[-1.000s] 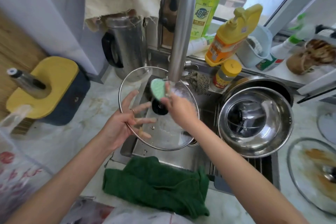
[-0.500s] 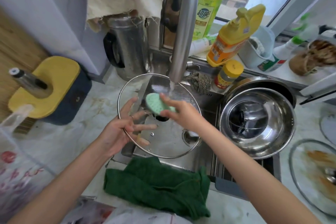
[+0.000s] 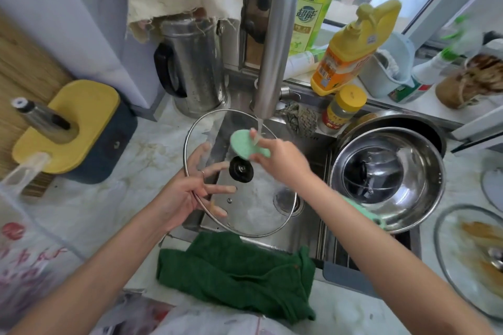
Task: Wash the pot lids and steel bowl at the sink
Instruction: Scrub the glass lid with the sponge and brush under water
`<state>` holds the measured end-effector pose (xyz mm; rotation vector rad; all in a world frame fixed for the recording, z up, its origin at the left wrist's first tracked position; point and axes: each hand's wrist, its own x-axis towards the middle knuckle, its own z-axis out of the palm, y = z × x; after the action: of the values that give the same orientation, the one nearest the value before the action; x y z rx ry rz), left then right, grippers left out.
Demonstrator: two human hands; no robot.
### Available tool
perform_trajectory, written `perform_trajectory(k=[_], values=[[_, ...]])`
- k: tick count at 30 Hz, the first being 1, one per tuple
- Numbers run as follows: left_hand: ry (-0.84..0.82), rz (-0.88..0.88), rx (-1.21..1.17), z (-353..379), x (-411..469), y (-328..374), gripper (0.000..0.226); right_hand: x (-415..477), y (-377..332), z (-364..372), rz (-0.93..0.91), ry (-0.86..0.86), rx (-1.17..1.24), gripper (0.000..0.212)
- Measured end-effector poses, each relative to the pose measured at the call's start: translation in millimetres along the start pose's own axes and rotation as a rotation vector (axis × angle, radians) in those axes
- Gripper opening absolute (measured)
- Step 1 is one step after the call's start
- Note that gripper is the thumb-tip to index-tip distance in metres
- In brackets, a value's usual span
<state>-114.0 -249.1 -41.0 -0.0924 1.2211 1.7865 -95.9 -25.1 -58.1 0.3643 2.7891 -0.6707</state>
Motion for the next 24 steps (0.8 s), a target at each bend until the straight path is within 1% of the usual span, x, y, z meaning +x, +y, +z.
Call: perform_trajectory(k=[1, 2, 4, 5, 8, 9, 12, 15, 18, 19, 22, 23, 24], values=[[-0.002, 0.002, -0.016, 0.5, 0.8, 0.9, 0.097, -2.9, -4.5, 3.0, -0.042, 0.01, 0.012, 0.057], [-0.004, 0.002, -0.029, 1.1, 0.5, 1.3, 0.099, -0.4, -2.4, 2.3, -0.044, 0.05, -0.011, 0.056], [0.005, 0.004, -0.039, 3.7, 0.2, 0.6, 0.102, 9.8, 8.5, -7.7, 0.066, 0.112, -0.077, 0.055], [0.008, 0.002, -0.029, 4.7, 0.0, -0.1, 0.103, 11.4, 9.3, -10.6, 0.095, 0.116, -0.092, 0.056], [0.017, 0.006, -0.025, 5.6, 1.1, -1.3, 0.104, 3.2, -0.3, -1.8, -0.013, 0.082, -0.074, 0.055], [0.018, 0.009, -0.039, 5.4, 1.7, -0.2, 0.103, 3.1, -0.7, -1.1, -0.017, 0.087, -0.076, 0.055], [0.019, -0.003, -0.047, 5.7, 0.7, -1.4, 0.099, 7.8, 5.6, -6.0, 0.074, 0.114, -0.107, 0.056], [0.036, 0.001, -0.047, 4.7, 2.2, -3.6, 0.101, -1.5, -2.4, 0.7, -0.011, 0.088, -0.103, 0.053], [0.029, -0.01, -0.08, 6.9, 2.0, -4.8, 0.1, 3.4, -0.1, -5.0, 0.067, 0.123, -0.123, 0.054], [0.035, -0.005, -0.078, 7.5, 2.5, -4.6, 0.1, 4.5, -1.0, -5.6, 0.068, 0.124, -0.122, 0.055], [0.039, 0.0, -0.061, 9.4, 2.1, -4.8, 0.1, -6.8, -7.2, 2.5, -0.028, 0.097, -0.106, 0.057], [0.035, -0.003, -0.07, 9.8, 1.1, -4.4, 0.1, -7.1, -4.3, 2.9, -0.015, 0.11, -0.116, 0.058], [0.033, -0.009, -0.069, 10.0, -0.9, -4.4, 0.099, -5.9, -0.7, 1.2, 0.039, 0.123, -0.127, 0.058]])
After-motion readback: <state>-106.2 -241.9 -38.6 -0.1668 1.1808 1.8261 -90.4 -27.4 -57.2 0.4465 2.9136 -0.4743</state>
